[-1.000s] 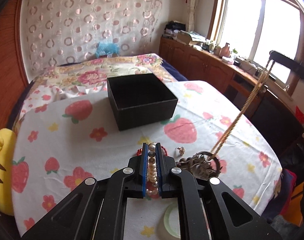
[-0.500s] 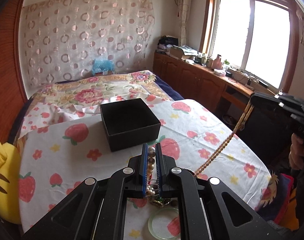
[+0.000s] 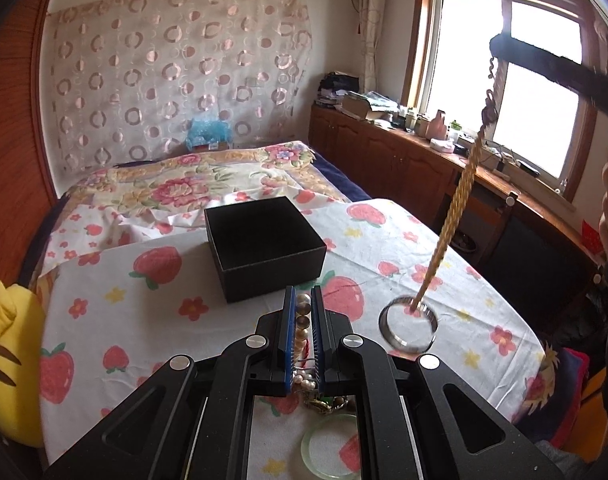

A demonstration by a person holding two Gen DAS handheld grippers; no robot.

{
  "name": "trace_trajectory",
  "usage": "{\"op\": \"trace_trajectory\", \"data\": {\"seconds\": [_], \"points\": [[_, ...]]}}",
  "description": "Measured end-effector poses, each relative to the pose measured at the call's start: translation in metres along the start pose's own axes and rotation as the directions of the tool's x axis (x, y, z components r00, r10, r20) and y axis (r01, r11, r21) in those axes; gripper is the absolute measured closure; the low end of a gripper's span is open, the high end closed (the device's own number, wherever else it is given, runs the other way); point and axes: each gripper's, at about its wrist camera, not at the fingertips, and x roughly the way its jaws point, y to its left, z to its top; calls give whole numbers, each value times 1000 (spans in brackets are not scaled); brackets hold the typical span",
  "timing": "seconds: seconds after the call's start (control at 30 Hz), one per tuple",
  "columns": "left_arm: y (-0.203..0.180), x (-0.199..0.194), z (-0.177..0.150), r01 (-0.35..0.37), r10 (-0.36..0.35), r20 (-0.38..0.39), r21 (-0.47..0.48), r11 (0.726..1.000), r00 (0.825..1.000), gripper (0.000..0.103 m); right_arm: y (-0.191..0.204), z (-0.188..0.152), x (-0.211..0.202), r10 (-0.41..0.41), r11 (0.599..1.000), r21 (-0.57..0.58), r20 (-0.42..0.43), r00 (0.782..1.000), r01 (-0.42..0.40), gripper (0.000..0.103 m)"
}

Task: Organize jewelry
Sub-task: 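Raise the beaded necklace high with the right tool to pull it free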

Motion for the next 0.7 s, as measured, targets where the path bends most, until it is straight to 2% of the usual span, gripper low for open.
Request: {"op": "trace_trajectory", "data": {"seconds": [0.17, 0.3, 0.57, 0.7], "points": [[3, 8, -10, 3, -3, -24, -10, 1000, 1000, 96, 21, -1, 22, 39, 998, -57, -45, 998, -42, 98], [5, 15, -15, 1, -1, -48, -5, 1000, 999, 96, 29, -27, 44, 53, 997, -49, -122, 991, -59, 98], [8, 30, -23, -6, 5, -80, -13, 1000, 997, 96, 10, -79, 55, 27, 1000, 19, -216, 976, -24, 98], [9, 32, -25, -10, 8, -83, -21, 1000, 996, 96, -5, -91, 65, 17, 998, 59, -236, 972, -4, 98]]}}
